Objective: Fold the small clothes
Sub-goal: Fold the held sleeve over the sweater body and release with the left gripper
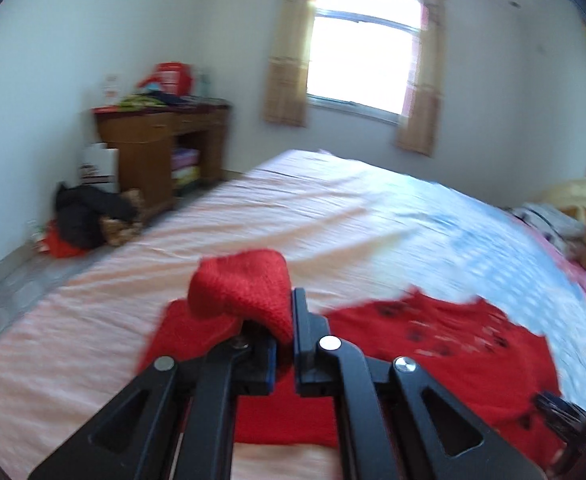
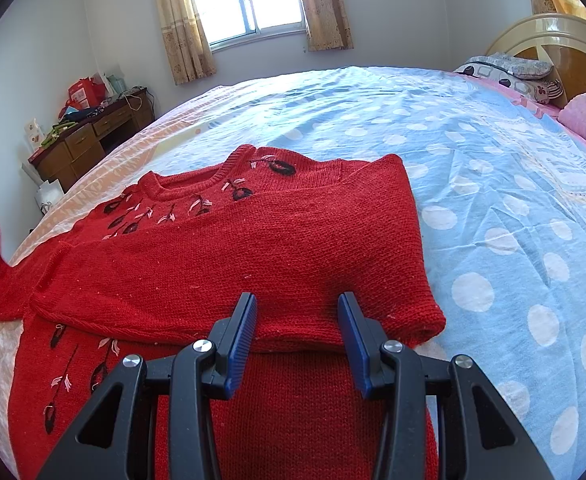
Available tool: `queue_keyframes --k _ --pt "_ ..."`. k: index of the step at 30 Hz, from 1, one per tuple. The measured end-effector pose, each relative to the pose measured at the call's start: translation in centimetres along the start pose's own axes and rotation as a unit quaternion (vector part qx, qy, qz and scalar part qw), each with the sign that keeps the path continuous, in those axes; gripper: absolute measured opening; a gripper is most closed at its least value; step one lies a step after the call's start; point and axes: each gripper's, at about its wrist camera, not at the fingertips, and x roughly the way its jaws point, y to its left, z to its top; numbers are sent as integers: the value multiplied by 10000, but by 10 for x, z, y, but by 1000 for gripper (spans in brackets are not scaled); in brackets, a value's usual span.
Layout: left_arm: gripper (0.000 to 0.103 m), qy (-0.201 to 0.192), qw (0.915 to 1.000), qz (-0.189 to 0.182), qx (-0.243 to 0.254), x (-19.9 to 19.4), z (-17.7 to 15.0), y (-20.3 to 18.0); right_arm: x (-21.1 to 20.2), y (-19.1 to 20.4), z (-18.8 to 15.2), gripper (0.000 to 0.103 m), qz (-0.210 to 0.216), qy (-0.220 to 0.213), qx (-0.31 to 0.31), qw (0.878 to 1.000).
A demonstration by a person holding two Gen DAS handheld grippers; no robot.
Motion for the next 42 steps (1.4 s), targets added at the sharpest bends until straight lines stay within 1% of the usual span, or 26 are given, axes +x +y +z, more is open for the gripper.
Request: queue_keyframes --k 3,4,6,8,11,14,15,17,18,19,21,22,23,25,26,27,28,29,30,31,32,34,35,38,40,42 --pt "5 50 9989 -255 385 0 -15 -46 0 0 0 44 8 -10 5 10000" --pt "5 159 9983 -387 411 3 -23 -59 0 0 0 44 9 -14 6 10000" --pt "5 385 9970 -542 390 10 -33 -74 -1 0 0 44 6 -13 2 10000" --pt "5 601 9955 -597 422 18 -46 -87 0 0 0 44 -4 -18 -6 10000" --pt "6 846 9927 -596 613 28 -61 -101 -1 0 0 44 1 -22 -3 10000" --pt "10 1062 9896 -594 770 26 -75 -108 -1 0 0 44 8 -26 0 10000" --pt "12 1066 9896 -600 755 20 -76 -103 -1 1 0 44 14 -26 3 10000" --pt "20 1065 9906 -548 667 12 -76 -91 -1 0 0 44 39 -26 20 10000" --pt "37 1052 9915 -483 596 5 -76 -80 0 0 0 44 45 -21 28 10000" --pt "61 1037 9924 -382 549 4 -77 -75 0 0 0 44 36 -11 23 10000" --pt "80 896 9952 -97 378 -12 -77 -45 1 2 1 44 -16 22 -20 10000" --pt "80 820 9961 -18 326 -16 -77 -35 2 4 2 44 -58 62 -53 9999" --pt "80 737 9968 177 241 -22 -77 -18 3 7 4 45 -139 121 -111 9998" --pt "80 779 9959 438 138 -22 -81 4 3 14 8 45 -316 201 -219 9991" --pt "80 832 9950 535 112 -19 -87 11 0 17 10 45 -297 189 -182 9992" --pt "80 889 9940 633 77 -16 -92 18 -6 22 12 45 -69 138 -50 9999" --pt "80 989 9926 708 -27 -12 -100 26 -13 28 14 45 262 66 118 9996" --pt "80 1074 9918 682 -142 -8 -104 30 -20 40 17 52 629 -11 273 9976" --pt "80 1169 9908 594 -339 -4 -109 36 -24 50 19 59 800 -36 286 9964" --pt "80 1129 9912 546 -421 -5 -110 38 -27 65 21 72 1034 -57 226 9944" --pt "81 1077 9918 495 -484 -7 -110 40 -28 79 22 75 1216 -72 128 9925" --pt "88 1054 9923 395 -512 -7 -112 39 -22 112 26 75 1434 -22 -193 9895" --pt "90 1025 9929 358 -479 -7 -114 37 -17 123 26 75 1419 18 -308 9894" --pt "94 927 9944 410 -290 -4 -117 30 6 147 22 75 1273 216 -452 9906" --pt "100 928 9946 414 -188 2 -117 25 27 160 14 74 1049 526 -540 9916" --pt "101 917 9949 382 -159 3 -117 25 39 167 4 61 925 646 -686 9912"
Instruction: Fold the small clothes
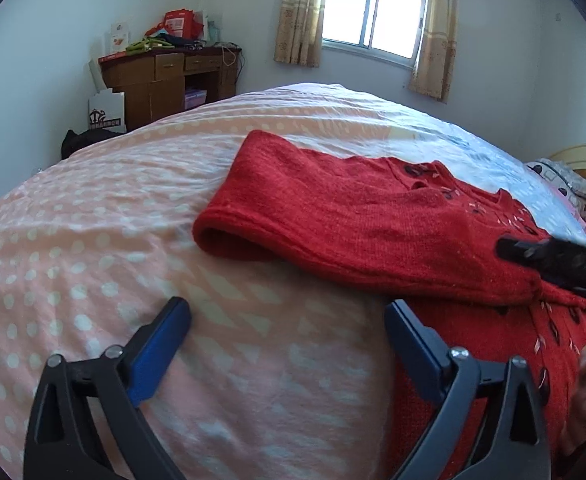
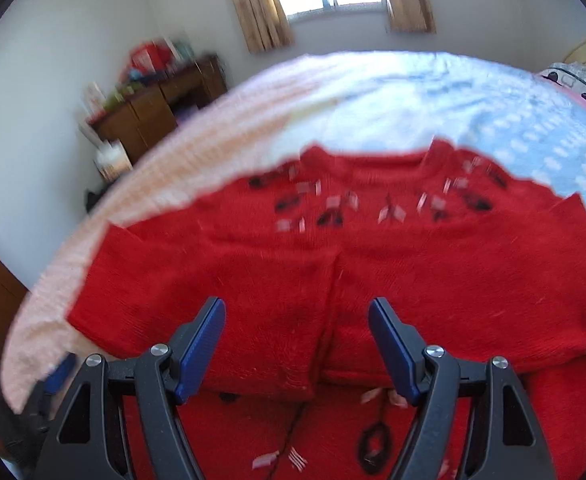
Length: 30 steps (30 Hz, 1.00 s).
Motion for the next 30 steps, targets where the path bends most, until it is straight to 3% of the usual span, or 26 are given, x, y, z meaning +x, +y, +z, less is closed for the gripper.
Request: queue_keyframes --k 2,4,8,11,16,19,23,30 --pt "102 -25 10000 -68 -42 0 0 3 2 13 -2 29 -372 -130 -427 9983" --pt "103 -59 9998 -183 -109 -1 0 7 3 22 2 10 -243 -29 -636 9977" --pt "103 -84 9997 -215 -128 -1 -1 7 -26 41 23 9 -372 -503 -1198 9908" --pt "103 -76 9998 -158 -84 0 -1 5 -60 46 53 9 -224 -943 -1212 9879" --pt "103 -54 9999 -98 -47 1 -1 3 -117 34 95 9 -135 -1623 -1203 9793" --pt "103 -39 10000 -54 -23 2 0 1 -141 17 99 9 -409 -1876 -1303 9727" --pt "103 -35 10000 -31 -11 2 0 -1 -146 -25 89 9 -1052 -1813 -1327 9687" --pt "103 -21 10000 14 24 2 -1 -1 -80 -115 48 9 -1768 -763 -806 9780"
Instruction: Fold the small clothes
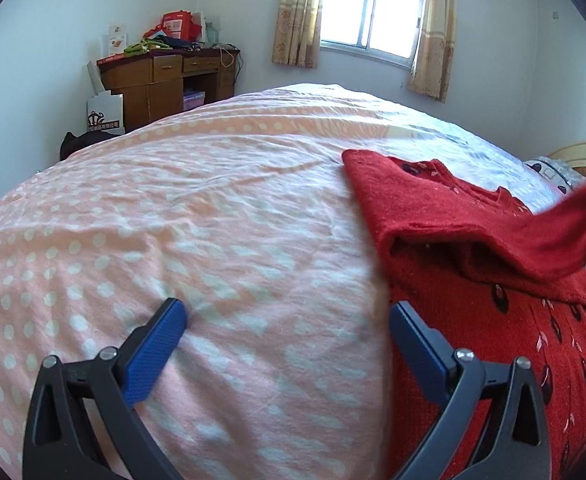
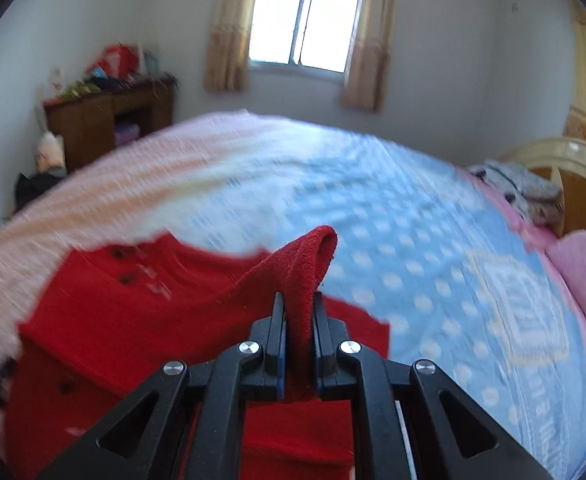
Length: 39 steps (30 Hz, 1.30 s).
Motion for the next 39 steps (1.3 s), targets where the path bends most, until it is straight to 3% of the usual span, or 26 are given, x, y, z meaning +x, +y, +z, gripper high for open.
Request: queue_keyframes --k 4,5,6,8,12,15,18,22,24,27,32,34,37,39 --pt "103 5 10000 27 15 2 1 0 39 -12 -37 10 -178 647 205 9975" --pt "103 8 10000 40 24 2 1 -1 48 -15 -46 16 -124 841 273 9960" --pt "103 12 10000 53 36 3 1 -1 48 -19 -49 17 -121 843 314 9959" --pt "103 16 10000 62 46 3 1 -1 38 -27 -49 34 -165 713 463 9962" --pt "103 45 10000 48 54 3 2 0 7 -43 -49 38 -511 242 923 9941" --pt "103 86 9999 62 69 4 3 -1 -23 -26 -45 39 18 -39 912 9958" --pt "103 243 9992 196 232 2 9 -9 -37 21 -41 39 731 -42 347 9967" --pt "103 54 9985 -43 541 -12 19 -30 -36 64 -42 39 1277 22 5 9918" --pt "103 54 9979 -147 634 -10 26 -45 -34 82 -43 39 1187 18 -233 9927" --pt "103 371 9957 -291 796 6 33 -67 -26 86 -44 39 1090 51 -203 9938" --pt "103 667 9915 151 1110 42 46 -97 -22 60 -46 39 967 -3 -110 9953" --pt "103 820 9908 410 996 55 53 -98 -17 46 -45 39 877 21 -11 9961" --pt "103 1016 9913 797 259 69 68 -75 -9 25 -44 39 707 58 296 9970" --pt "103 1148 9913 613 -178 72 67 -59 1 8 -43 39 638 112 587 9962"
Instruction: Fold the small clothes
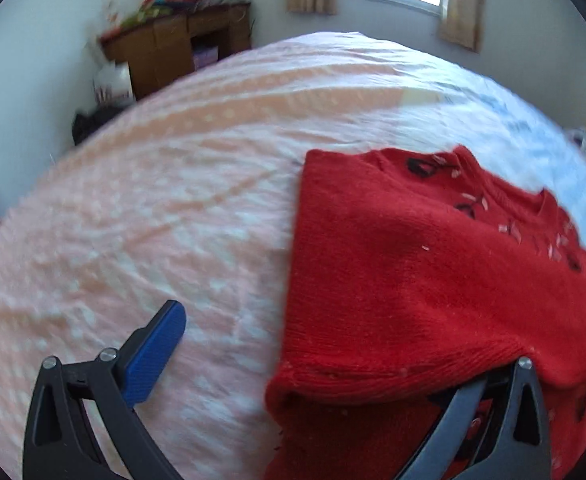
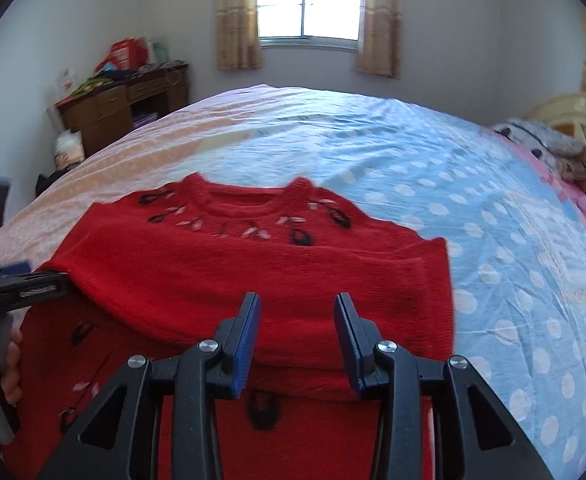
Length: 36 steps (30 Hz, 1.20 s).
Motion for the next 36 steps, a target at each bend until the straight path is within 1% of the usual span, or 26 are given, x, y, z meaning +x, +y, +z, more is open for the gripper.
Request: queue_keyframes --k 1,3,4,6,7,10,11,13,14,15,16,17,19,20,21,22,24,25,26,27,28,29,31,32,33,36 --pt "103 -31 10000 -1 -29 -1 -2 3 7 -8 -1 39 -60 56 70 9999" --pt "103 -196 9995 226 98 -11 -12 5 24 -18 -8 39 -235 361 107 9990" --pt "103 -296 9990 305 111 -17 -18 8 32 -26 -14 39 -184 534 243 9981" --pt "103 -477 9981 374 96 -27 -30 16 27 -36 -12 39 -72 447 469 9979" --pt "103 -466 9984 318 67 -27 -32 20 27 -39 -12 39 -159 455 527 9974" --pt "103 -293 9995 110 -48 -23 -32 28 21 -47 -15 39 -144 401 761 9962" --pt "103 -260 9996 106 -32 -24 -31 28 18 -50 -16 39 -226 386 796 9958" --pt "103 -296 9995 112 20 -28 -34 27 10 -59 -24 39 -532 415 872 9939" --pt "103 -321 9994 83 44 -30 -39 27 9 -67 -29 45 -499 485 1003 9925" --pt "103 -378 9993 31 70 -33 -45 28 4 -80 -36 48 -273 504 1299 9899" --pt "103 -431 9990 -5 94 -36 -48 28 0 -87 -39 54 -212 516 1452 9878" --pt "103 -471 9988 -73 110 -40 -52 30 -3 -92 -41 55 -157 510 1542 9866" --pt "103 -460 9988 -139 90 -44 -56 34 -15 -91 -41 55 -241 412 1501 9875" --pt "103 -431 9990 -83 100 -45 -58 36 -23 -86 -39 55 -418 289 1418 9886" --pt "103 -404 9990 69 159 -45 -62 36 -28 -81 -36 55 -497 161 1333 9897" --pt "103 -408 9989 126 206 -46 -64 36 -36 -75 -31 55 -578 -18 1232 9907" --pt "103 -481 9985 50 249 -52 -68 38 -43 -65 -19 55 -730 -236 1069 9913" --pt "103 -493 9985 11 239 -54 -69 39 -43 -59 -12 55 -707 -268 949 9926" --pt "103 -494 9985 -4 228 -54 -71 40 -40 -54 -8 53 -618 -254 834 9943" --pt "103 -484 9986 34 229 -51 -70 40 -35 -47 -4 50 -522 -224 698 9959" --pt "103 -497 9985 59 239 -49 -71 39 -27 -38 -1 39 -408 -118 495 9979" --pt "103 -543 9981 99 261 -48 -71 37 -20 -32 -2 34 -341 -14 387 9987" --pt "103 -638 9973 165 325 -46 -75 34 8 -27 -12 34 -250 411 292 9984" --pt "103 -676 9970 163 334 -46 -75 34 20 -27 -21 35 -304 566 297 9975" --pt "103 -687 9970 147 321 -44 -75 34 23 -26 -23 35 -339 421 258 9982" --pt "103 -711 9970 86 287 -45 -76 36 22 -27 -18 35 -369 538 248 9976"
